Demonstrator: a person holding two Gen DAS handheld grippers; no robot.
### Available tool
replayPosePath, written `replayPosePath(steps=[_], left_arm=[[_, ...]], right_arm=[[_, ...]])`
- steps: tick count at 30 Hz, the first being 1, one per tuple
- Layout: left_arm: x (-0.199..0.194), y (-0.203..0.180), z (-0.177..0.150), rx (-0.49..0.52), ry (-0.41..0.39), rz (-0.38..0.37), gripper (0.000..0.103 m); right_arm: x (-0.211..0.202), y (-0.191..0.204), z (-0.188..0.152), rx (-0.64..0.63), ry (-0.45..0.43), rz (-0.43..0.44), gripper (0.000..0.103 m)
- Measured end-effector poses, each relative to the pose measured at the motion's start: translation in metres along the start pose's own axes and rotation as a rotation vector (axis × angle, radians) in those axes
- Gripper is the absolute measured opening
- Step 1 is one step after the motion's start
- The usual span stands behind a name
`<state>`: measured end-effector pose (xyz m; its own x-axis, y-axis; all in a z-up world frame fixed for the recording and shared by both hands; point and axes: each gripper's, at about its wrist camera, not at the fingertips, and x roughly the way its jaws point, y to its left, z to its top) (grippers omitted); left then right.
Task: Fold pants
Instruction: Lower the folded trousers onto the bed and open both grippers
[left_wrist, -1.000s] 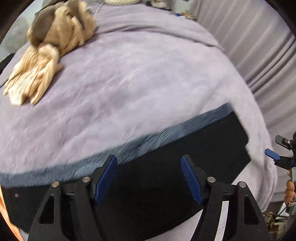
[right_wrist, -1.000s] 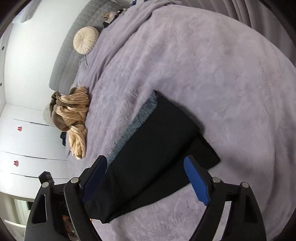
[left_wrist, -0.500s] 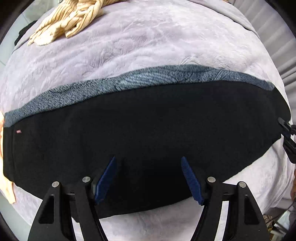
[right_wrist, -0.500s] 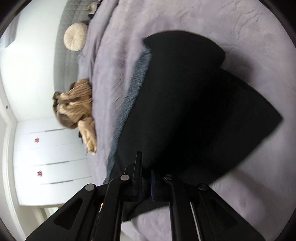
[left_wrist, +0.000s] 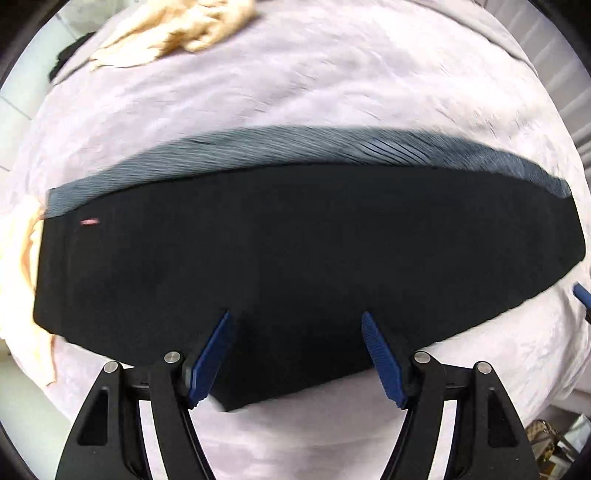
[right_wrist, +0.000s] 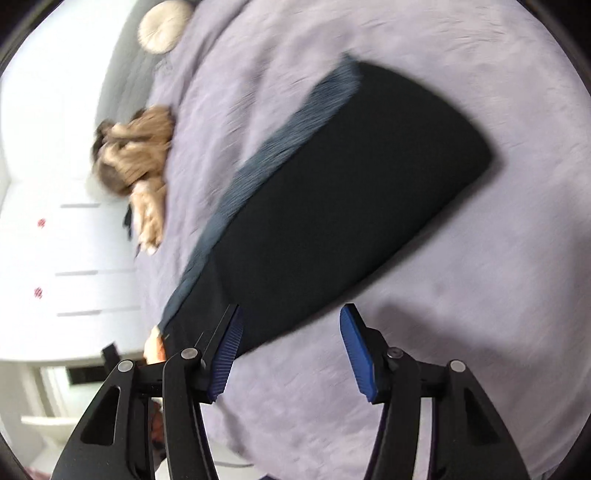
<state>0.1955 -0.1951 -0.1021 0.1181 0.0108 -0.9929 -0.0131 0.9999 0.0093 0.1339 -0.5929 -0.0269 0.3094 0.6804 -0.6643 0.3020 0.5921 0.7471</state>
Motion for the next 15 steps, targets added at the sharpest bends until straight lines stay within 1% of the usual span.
replayPosePath(steps=[2, 4, 6, 8, 10, 11, 12, 13, 14, 15], left_arm=[[-0.001, 0.030, 0.002, -0.021, -0.016, 0.023, 0.073], [0.001, 0.066, 0.004, -0.047, -0.023, 0.054, 0.073], [0.002, 0.098, 0.006, -0.059, -0.040, 0.078, 0.073], [0.001, 0.134, 0.010, -0.067, -0.062, 0.113, 0.073], [-0.001, 0.170, 0.013, -0.085, -0.083, 0.142, 0.073], [0.000, 0.187, 0.013, -0.095, -0.098, 0.153, 0.073], [0.004, 0.203, 0.012, -0.098, -0.102, 0.161, 0.073], [0.012, 0.220, 0.009, -0.094, -0.082, 0.166, 0.073], [0.026, 0.228, 0.013, -0.089, -0.042, 0.171, 0.073], [0.038, 0.241, 0.010, -0.089, -0.004, 0.167, 0.074]], right_arm=[[0.027, 0.027, -0.018, -0.035, 0.064, 0.055, 0.060], [0.071, 0.057, -0.042, -0.060, 0.144, 0.110, 0.060], [0.123, 0.081, -0.067, -0.049, 0.220, 0.147, 0.060], [0.165, 0.097, -0.092, -0.008, 0.263, 0.182, 0.059], [0.198, 0.109, -0.112, 0.033, 0.281, 0.218, 0.059], [0.212, 0.113, -0.119, 0.045, 0.287, 0.226, 0.057], [0.229, 0.118, -0.128, 0.058, 0.295, 0.215, 0.057], [0.240, 0.120, -0.134, 0.065, 0.301, 0.201, 0.057], [0.252, 0.121, -0.139, 0.074, 0.307, 0.191, 0.055], [0.259, 0.122, -0.141, 0.083, 0.313, 0.181, 0.054]])
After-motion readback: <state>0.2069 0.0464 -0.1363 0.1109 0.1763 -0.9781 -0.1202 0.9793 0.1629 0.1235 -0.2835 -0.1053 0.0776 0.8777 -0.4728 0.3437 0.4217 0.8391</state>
